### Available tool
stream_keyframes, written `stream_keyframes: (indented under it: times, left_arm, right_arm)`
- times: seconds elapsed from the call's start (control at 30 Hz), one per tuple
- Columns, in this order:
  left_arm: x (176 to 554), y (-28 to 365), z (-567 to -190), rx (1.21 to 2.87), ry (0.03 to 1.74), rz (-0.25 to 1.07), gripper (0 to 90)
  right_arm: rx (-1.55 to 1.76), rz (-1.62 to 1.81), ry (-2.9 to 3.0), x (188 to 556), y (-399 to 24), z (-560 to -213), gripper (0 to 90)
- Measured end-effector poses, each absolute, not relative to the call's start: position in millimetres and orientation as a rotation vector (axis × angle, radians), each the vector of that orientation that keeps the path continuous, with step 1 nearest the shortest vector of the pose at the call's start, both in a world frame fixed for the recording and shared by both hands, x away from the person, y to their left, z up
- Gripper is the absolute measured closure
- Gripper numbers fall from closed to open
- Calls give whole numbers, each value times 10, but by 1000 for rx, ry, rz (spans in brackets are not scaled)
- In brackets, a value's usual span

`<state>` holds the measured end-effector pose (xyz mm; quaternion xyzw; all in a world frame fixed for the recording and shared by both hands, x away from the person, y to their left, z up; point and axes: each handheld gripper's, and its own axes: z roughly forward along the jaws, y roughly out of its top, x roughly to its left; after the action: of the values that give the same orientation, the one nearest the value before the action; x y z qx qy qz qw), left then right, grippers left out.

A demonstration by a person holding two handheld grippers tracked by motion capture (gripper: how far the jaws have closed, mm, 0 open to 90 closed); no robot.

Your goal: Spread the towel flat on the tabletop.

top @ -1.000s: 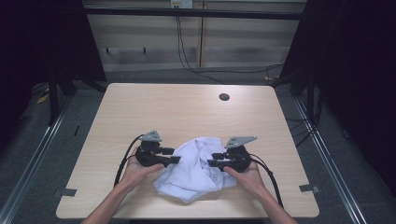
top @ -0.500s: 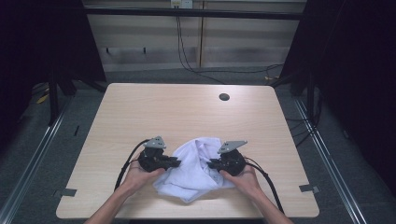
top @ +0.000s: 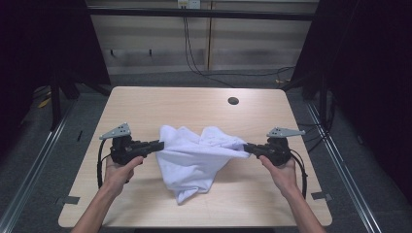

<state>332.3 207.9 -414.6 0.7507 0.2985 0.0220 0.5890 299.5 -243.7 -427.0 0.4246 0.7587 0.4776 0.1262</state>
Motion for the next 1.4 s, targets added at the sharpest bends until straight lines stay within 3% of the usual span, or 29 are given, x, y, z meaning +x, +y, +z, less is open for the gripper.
stream_keyframes:
  times: [0.3,0.43,0.73,0.9,1.03,1.2,1.4]
  left_arm:
    - [3486,2038,-3690,1692,679,152,851]
    - [3629,2040,-3487,1690,697,210,851]
    - [3919,2084,-2951,1623,712,351,850]
    - [3900,2059,-2701,1607,663,404,851]
    - [3717,2016,-2765,1647,606,394,850]
    - [3453,1858,-3496,1768,598,232,849]
    - [3131,1663,-4024,1857,580,56,846]
  right_arm:
    - [1190,1496,2086,3185,-2494,-3721,875]
    - [1188,1513,2037,3439,-2468,-3354,875]
    - [1178,1505,1991,3930,-2373,-2872,875]
    - [1132,1598,1887,4060,-2410,-2629,875]
    - [1112,1616,1879,3998,-2445,-2693,875]
    - [1183,1532,2003,3803,-2593,-3376,875]
    - [1246,1479,2087,3505,-2757,-3859,876]
